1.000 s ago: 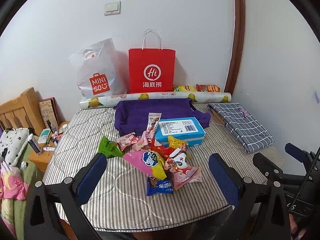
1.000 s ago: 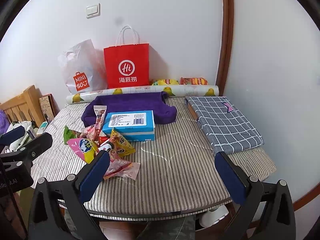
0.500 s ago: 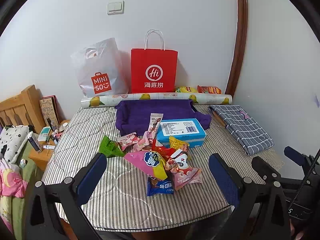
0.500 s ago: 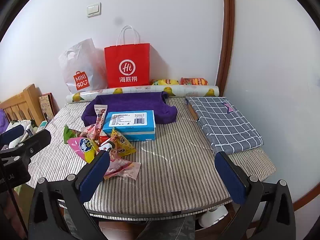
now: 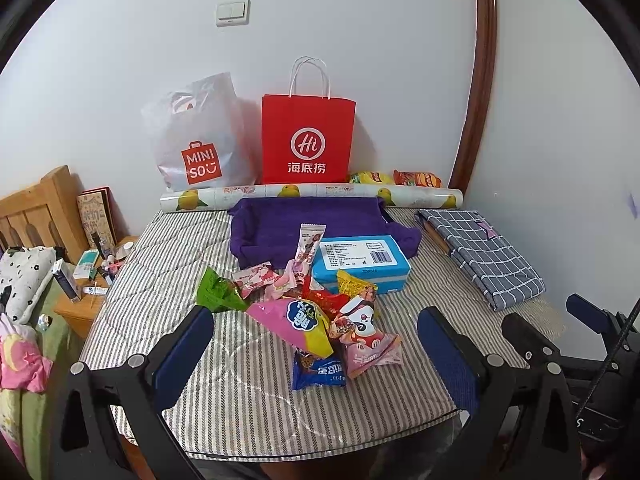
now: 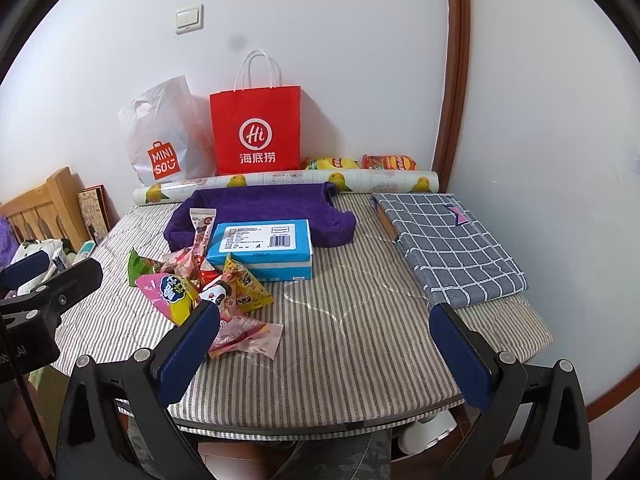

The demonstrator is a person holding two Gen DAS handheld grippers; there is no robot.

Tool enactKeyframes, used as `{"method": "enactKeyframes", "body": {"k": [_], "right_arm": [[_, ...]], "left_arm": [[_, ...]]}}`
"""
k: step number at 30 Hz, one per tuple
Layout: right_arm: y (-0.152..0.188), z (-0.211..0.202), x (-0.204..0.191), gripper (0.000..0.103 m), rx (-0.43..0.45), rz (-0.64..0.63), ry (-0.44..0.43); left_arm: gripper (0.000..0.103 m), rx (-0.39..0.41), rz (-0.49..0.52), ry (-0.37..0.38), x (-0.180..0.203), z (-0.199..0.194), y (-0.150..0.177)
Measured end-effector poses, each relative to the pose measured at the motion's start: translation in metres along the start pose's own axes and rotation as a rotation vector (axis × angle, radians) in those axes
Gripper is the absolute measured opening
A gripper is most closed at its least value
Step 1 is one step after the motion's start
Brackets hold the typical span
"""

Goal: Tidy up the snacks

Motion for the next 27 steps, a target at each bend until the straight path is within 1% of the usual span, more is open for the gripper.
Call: {"method": "enactKeyframes", "body": {"k": [27], "right_arm": [[-0.0005, -0.0047, -0.0056, 0.103, 0.013, -0.006, -0.011]], "left_arm": [[0.103, 0.005, -0.002, 0.016, 0.0015, -0.0029, -0.0007]]}}
Point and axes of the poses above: each gripper's, at about its wrist camera, not at the fingertips, and z roughly the way its jaws point, x to its right, y to its underside, the point moved 10 cm from there along z, roughly the way its jaws point, and after that the axes turned 9 degrees about -z, right-handed, at the moved point
